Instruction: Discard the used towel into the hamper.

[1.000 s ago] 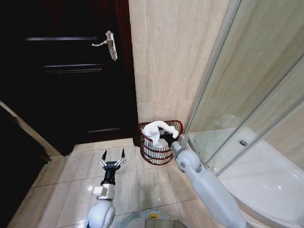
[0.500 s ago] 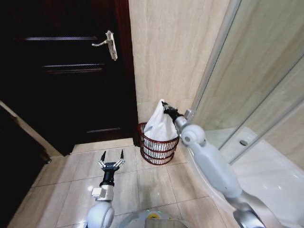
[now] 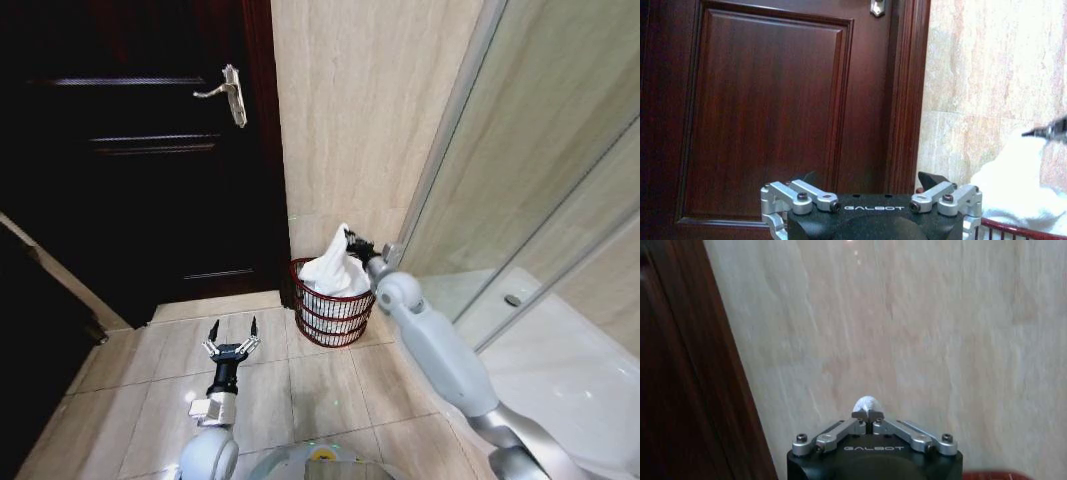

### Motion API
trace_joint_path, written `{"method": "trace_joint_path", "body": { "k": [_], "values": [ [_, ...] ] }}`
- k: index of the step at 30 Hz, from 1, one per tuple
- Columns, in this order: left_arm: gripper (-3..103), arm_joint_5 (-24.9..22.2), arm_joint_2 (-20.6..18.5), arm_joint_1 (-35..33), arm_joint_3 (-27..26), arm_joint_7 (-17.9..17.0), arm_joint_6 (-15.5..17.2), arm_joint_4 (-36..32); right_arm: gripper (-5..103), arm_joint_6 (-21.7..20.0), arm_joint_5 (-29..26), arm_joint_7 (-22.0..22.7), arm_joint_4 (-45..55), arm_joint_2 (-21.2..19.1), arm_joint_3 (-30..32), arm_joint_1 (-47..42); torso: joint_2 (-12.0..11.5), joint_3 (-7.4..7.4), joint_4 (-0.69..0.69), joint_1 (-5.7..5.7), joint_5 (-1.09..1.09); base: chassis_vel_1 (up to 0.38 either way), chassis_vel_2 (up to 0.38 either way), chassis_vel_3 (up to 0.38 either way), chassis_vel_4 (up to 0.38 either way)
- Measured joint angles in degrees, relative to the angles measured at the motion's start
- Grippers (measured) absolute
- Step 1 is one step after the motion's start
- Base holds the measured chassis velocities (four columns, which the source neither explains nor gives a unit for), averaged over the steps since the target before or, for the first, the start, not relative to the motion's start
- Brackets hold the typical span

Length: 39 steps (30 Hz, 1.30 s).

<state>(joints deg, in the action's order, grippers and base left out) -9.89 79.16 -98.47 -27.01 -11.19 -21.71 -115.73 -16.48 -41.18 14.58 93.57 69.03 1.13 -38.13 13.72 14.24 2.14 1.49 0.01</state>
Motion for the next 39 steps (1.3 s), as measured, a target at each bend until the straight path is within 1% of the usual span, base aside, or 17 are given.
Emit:
{"method": "trace_joint_path", "body": {
  "k": [3, 4, 5, 8, 9, 10, 13, 14, 15, 17, 18, 20, 23, 24, 28, 35, 39],
  "values": [
    [100, 0.0, -0.2, -0.1, 0.0, 0.0, -0.5, 0.1, 1, -2.8, -0.1, -0.1, -1.8, -0.2, -0.8, 0.6, 0.0, 0.0, 0.0, 0.0, 0.0, 0.0, 0.0, 0.0, 0.0],
    [100, 0.0, -0.2, -0.1, 0.0, 0.0, -0.5, 0.1, 1, -2.8, -0.1, -0.1, -1.8, -0.2, -0.8, 0.6, 0.0, 0.0, 0.0, 0.0, 0.0, 0.0, 0.0, 0.0, 0.0],
    [100, 0.1, -0.3, -0.2, -0.1, 0.0, -0.5, 0.1, 1, -4.2, -0.5, 0.2, -2.2, -0.5, -1.2, 1.1, 0.0, 0.0, 0.0, 0.0, 0.0, 0.0, 0.0, 0.0, 0.0],
    [100, 0.1, -0.4, -0.5, -0.2, 0.0, -0.6, -0.3, 1, -11.1, -3.4, 2.6, -2.8, -1.9, -2.6, 3.3, 0.0, 0.0, 0.0, 0.0, 0.0, 0.0, 0.0, 0.0, 0.0],
    [100, 0.1, -0.4, -0.5, -0.2, 0.0, -0.6, -0.3, 1, -11.1, -3.4, 2.6, -2.8, -1.9, -2.6, 3.3, 0.0, 0.0, 0.0, 0.0, 0.0, 0.0, 0.0, 0.0, 0.0],
    [100, 0.1, -0.4, -0.7, -0.3, 0.0, -0.6, -0.5, 1, -13.3, -4.7, 4.1, -2.8, -2.3, -3.1, 4.0, 0.0, 0.0, 0.0, 0.0, 0.0, 0.0, 0.0, 0.0, 0.0],
    [100, 0.1, -0.3, -1.0, -0.8, 0.0, -0.4, -1.0, 1, -19.9, -11.8, 9.2, -1.5, -3.3, -4.2, 6.1, 0.0, 0.0, 0.0, 0.0, -0.01, 0.0, 0.0, 0.0, 0.0],
    [100, 0.1, -0.3, -1.0, -0.8, 0.0, -0.4, -1.0, 1, -19.9, -11.8, 9.2, -1.5, -3.3, -4.2, 6.1, 0.0, 0.0, 0.0, 0.0, -0.01, 0.0, 0.0, 0.0, 0.0],
    [100, -0.1, -0.3, -1.1, -1.1, 0.0, -0.4, -1.2, 1, -21.9, -15.0, 11.4, -1.0, -3.6, -4.7, 7.0, 0.0, 0.0, 0.0, 0.0, -0.01, 0.0, 0.0, 0.0, 0.0],
    [100, -0.5, -0.4, -1.4, -1.9, 0.1, -0.5, -1.3, 1, -24.3, -20.5, 15.3, -0.8, -3.7, -5.6, 8.7, 0.0, 0.0, 0.0, 0.0, 0.0, 0.0, 0.0, 0.0, 0.0],
    [100, -0.5, -0.4, -1.4, -1.9, 0.1, -0.5, -1.3, 1, -24.3, -20.5, 15.3, -0.8, -3.7, -5.6, 8.7, 0.0, 0.0, 0.0, 0.0, 0.0, 0.0, 0.0, 0.0, 0.0],
    [100, -1.2, -0.4, -1.7, -2.8, 0.4, -0.8, -1.4, 1, -25.5, -24.7, 18.4, -1.0, -3.7, -6.6, 10.2, 0.0, 0.0, 0.0, 0.0, -0.02, 0.0, 0.0, 0.0, 0.0],
    [100, -2.0, -0.5, -2.3, -3.9, 0.9, -1.7, -1.0, 1, -25.6, -33.4, 23.7, -1.4, -3.7, -8.8, 12.7, 0.0, 0.0, 0.0, 0.0, -0.01, 0.0, 0.0, 0.0, 0.0],
    [100, -2.0, -0.5, -2.3, -3.9, 0.9, -1.7, -1.0, 1, -25.6, -33.4, 23.7, -1.4, -3.7, -8.8, 12.7, 0.0, 0.0, 0.0, 0.0, -0.01, 0.0, 0.0, 0.0, 0.0],
    [100, -2.5, -0.5, -2.6, -4.5, 1.2, -2.6, -0.2, 1, -25.6, -39.3, 27.2, -5.9, -2.2, -12.0, 15.9, 0.0, 0.0, 0.0, 0.0, -0.01, 0.0, 0.0, 0.0, 0.0],
    [100, -3.1, -0.5, -2.0, -4.6, 1.4, -2.6, -0.1, 1, -25.6, -42.3, 29.8, -13.0, 0.3, -15.9, 18.9, 0.0, 0.0, 0.0, 0.0, -0.01, 0.0, 0.0, 0.0, 0.0],
    [100, -3.8, -0.5, -1.5, -4.9, 1.9, -2.5, -0.1, 1, -25.6, -42.7, 29.4, -17.6, 1.7, -17.4, 20.8, 0.0, 0.0, 0.0, 0.0, -0.02, 0.0, 0.0, 0.0, 0.0]
  ]
}}
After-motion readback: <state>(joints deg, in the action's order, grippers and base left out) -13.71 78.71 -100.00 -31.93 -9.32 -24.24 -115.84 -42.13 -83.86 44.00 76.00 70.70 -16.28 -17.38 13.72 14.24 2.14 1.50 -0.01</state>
